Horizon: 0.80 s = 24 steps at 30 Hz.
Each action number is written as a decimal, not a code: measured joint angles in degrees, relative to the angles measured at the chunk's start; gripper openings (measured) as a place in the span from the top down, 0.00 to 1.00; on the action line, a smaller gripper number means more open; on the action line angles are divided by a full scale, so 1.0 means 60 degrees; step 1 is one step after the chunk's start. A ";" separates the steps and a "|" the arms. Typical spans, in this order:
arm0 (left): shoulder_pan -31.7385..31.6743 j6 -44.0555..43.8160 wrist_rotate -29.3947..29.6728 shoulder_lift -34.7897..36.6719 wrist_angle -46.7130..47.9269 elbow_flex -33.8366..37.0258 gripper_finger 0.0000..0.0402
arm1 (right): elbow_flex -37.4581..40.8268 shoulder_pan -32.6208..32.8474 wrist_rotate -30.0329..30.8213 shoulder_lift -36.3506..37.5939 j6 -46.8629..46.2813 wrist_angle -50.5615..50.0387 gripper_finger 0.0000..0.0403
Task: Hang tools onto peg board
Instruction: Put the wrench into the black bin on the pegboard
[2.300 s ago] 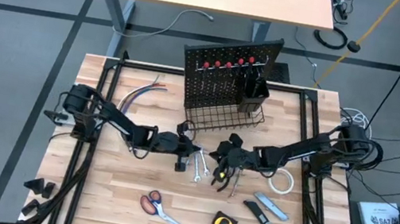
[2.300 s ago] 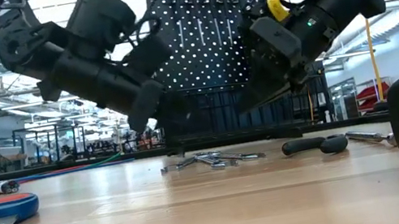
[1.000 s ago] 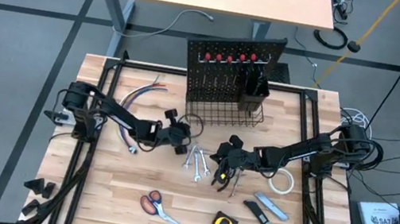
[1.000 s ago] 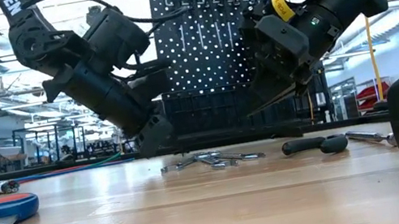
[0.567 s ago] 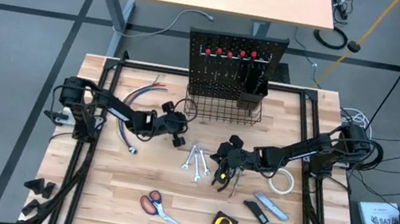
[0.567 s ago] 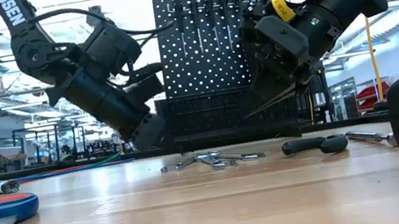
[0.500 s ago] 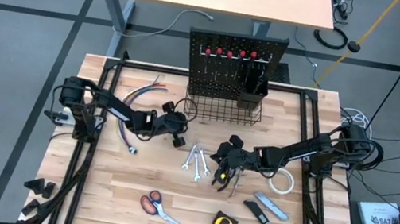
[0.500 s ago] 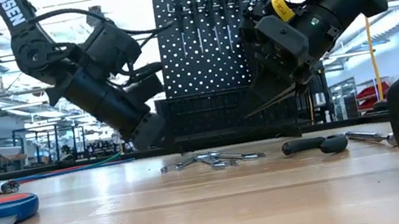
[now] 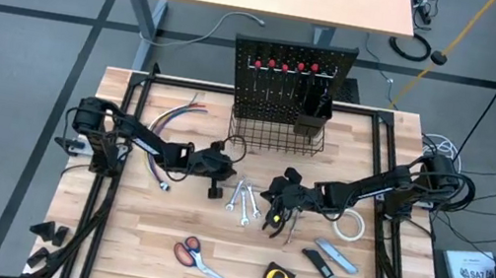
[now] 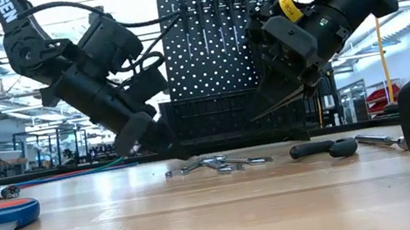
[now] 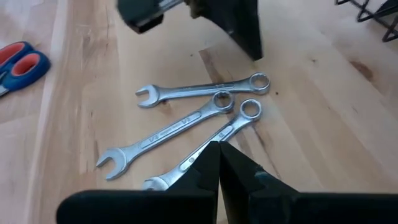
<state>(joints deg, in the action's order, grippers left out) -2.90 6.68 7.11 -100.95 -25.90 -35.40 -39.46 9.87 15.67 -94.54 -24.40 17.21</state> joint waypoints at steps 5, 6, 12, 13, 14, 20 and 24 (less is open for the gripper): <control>0.0225 0.0482 -0.0742 -0.0003 -0.0493 0.0007 1.00 | 0.0000 0.0018 -0.0177 0.0000 -0.0049 0.0004 1.00; 0.0258 0.0489 -0.0707 -0.0006 -0.0670 0.0007 1.00 | 0.0000 0.0018 -0.0177 0.0000 -0.0062 0.0007 1.00; 0.0259 0.0192 -0.0675 -0.0007 -0.1882 0.0007 1.00 | 0.0001 0.0018 -0.0177 -0.0001 -0.0069 0.0128 1.00; 0.0266 0.0135 -0.0674 -0.0007 -0.1918 0.0007 1.00 | 0.0000 0.0018 -0.0177 -0.0016 -0.0069 0.0212 1.00; 0.0284 0.0120 -0.0674 -0.0007 -0.1902 0.0004 1.00 | 0.0000 0.0018 -0.0177 -0.0033 -0.0069 0.0297 1.00; 0.0415 -0.0062 -0.0475 -0.0434 -0.1951 -0.0147 1.00 | 0.0007 0.0018 -0.0137 -0.0150 -0.0069 0.0381 1.00; 0.0544 -0.0023 -0.0440 -0.0892 -0.1846 -0.0573 1.00 | 0.0004 0.0018 -0.0137 -0.0320 -0.0062 0.0644 1.00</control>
<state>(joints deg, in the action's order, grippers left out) 0.36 6.54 4.47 -106.30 -36.97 -38.83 -39.44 9.98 14.85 -96.46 -24.77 21.07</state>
